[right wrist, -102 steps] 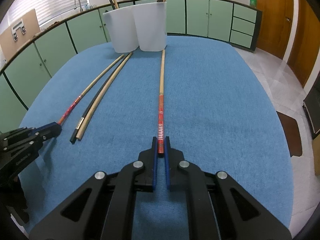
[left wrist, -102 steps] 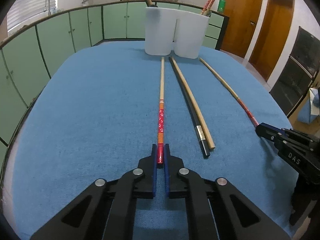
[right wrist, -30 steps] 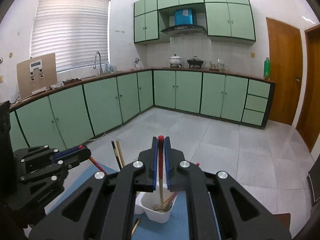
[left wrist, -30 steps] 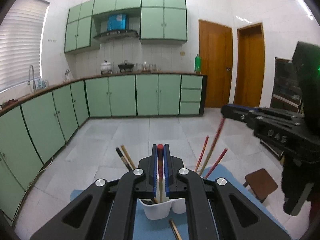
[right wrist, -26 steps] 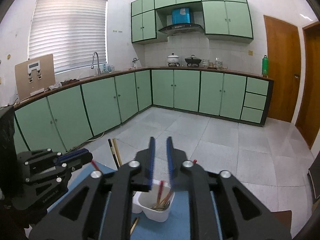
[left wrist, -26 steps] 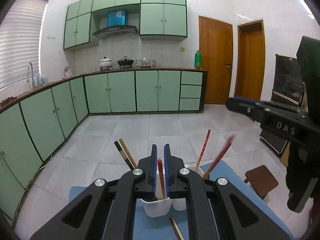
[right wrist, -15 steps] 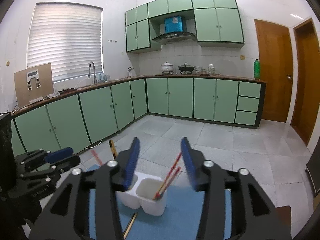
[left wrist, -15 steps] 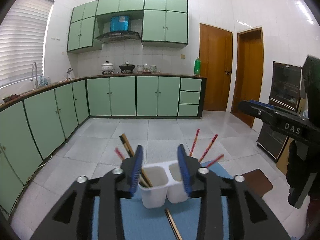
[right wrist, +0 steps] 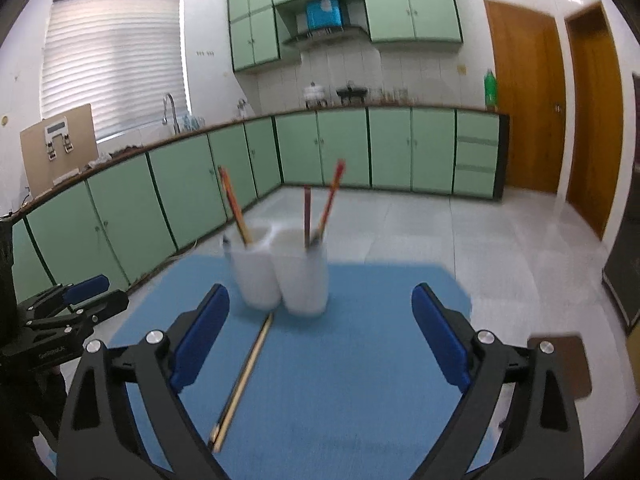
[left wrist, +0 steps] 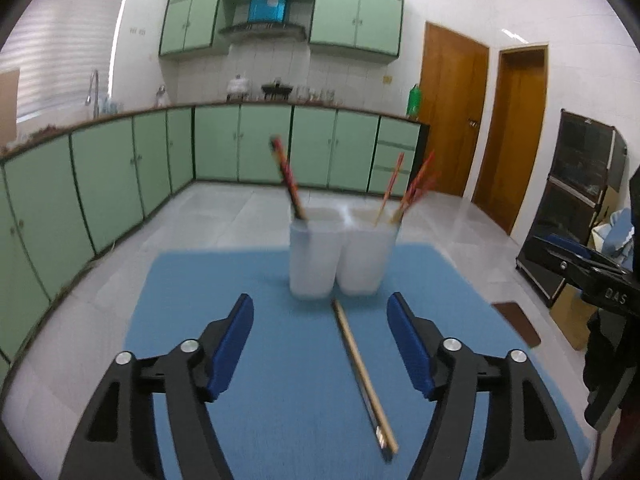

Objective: Organize utensils
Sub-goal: 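Move both open tools back to the last two chopsticks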

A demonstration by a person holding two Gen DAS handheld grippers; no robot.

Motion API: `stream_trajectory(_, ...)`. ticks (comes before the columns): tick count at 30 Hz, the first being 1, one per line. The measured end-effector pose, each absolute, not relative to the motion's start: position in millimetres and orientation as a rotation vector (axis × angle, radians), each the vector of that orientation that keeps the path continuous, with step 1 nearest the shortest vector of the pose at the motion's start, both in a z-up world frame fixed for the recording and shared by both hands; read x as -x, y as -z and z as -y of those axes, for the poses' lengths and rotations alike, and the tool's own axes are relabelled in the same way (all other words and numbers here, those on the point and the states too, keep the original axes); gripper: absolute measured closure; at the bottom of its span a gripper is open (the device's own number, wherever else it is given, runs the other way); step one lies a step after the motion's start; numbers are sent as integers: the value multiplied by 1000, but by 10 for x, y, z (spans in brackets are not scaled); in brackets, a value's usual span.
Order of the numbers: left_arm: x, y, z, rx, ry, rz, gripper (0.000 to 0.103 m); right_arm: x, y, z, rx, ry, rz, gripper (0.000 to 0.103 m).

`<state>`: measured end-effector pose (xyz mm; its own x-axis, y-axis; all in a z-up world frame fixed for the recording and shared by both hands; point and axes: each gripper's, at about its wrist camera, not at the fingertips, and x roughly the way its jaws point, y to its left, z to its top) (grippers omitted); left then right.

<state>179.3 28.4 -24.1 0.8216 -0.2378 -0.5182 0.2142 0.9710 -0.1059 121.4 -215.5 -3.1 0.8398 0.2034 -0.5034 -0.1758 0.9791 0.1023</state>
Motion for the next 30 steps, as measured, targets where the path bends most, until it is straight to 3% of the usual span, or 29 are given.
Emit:
stream_trajectory(13, -1600, 1136, -377, 55, 197, -796, 31, -952, 938, 1817, -34, -216, -758, 13)
stream_trajectory(24, -1554, 1379, -449, 48, 154, -854, 31, -986, 1283, 1478, 20, -267, -879, 13)
stream_trajectory(27, -1544, 1425, -455, 42, 148, -863, 30, -996, 1319, 1401, 49, -281, -902, 20)
stream_trajectory(30, -1531, 1436, -476, 51, 149, -867, 30, -1017, 1349, 1360, 72, -274, -913, 20)
